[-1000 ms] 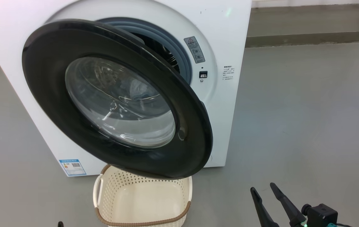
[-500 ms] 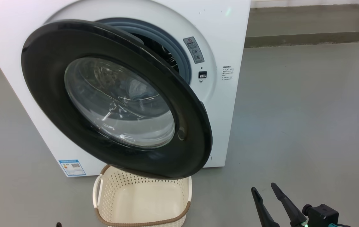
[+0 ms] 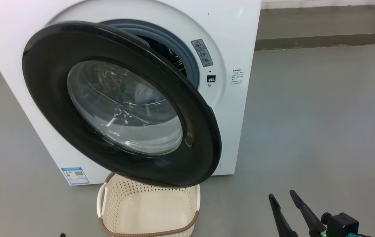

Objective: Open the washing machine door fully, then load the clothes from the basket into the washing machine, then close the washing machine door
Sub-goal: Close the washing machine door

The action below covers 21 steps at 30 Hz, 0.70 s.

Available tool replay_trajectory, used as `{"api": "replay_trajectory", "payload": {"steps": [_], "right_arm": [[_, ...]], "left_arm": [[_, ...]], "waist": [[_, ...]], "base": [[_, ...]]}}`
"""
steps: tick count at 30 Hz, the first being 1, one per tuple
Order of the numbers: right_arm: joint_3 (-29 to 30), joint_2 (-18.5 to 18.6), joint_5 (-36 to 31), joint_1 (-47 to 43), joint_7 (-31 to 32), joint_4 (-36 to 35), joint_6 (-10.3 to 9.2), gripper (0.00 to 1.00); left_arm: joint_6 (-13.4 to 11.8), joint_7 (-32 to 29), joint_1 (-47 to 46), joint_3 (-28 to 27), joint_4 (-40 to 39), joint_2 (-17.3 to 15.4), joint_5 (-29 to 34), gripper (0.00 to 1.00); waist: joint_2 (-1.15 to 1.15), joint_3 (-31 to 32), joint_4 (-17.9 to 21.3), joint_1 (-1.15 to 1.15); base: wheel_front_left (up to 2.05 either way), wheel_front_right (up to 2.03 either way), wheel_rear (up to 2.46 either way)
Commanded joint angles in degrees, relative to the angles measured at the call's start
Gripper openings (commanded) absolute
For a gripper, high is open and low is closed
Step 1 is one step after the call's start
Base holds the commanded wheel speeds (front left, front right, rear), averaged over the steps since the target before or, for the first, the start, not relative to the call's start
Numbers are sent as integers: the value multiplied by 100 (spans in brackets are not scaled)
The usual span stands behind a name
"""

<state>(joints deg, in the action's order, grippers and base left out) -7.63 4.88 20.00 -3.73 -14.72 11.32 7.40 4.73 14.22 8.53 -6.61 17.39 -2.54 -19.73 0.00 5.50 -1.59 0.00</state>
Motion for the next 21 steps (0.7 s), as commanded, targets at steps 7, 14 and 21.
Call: {"api": "replay_trajectory", "payload": {"steps": [7, 14, 21], "right_arm": [[42, -56, -167, 90, -28, -122, 9, 0], [92, -96, -202, 88, -28, -117, 9, 0], [275, -126, -44, 252, -28, -83, 9, 0]], "left_arm": [[-56, 78, -122, -142, -128, -34, -23, 100], [-73, 78, -106, -150, -131, -34, -39, 100], [-99, 78, -112, -104, -139, -34, -60, 100]], "waist": [[0, -2, -12, 0], [0, -16, -32, 0], [0, -62, -48, 0]], "base": [[0, 0, 0], [0, 0, 0], [0, 0, 0]]}}
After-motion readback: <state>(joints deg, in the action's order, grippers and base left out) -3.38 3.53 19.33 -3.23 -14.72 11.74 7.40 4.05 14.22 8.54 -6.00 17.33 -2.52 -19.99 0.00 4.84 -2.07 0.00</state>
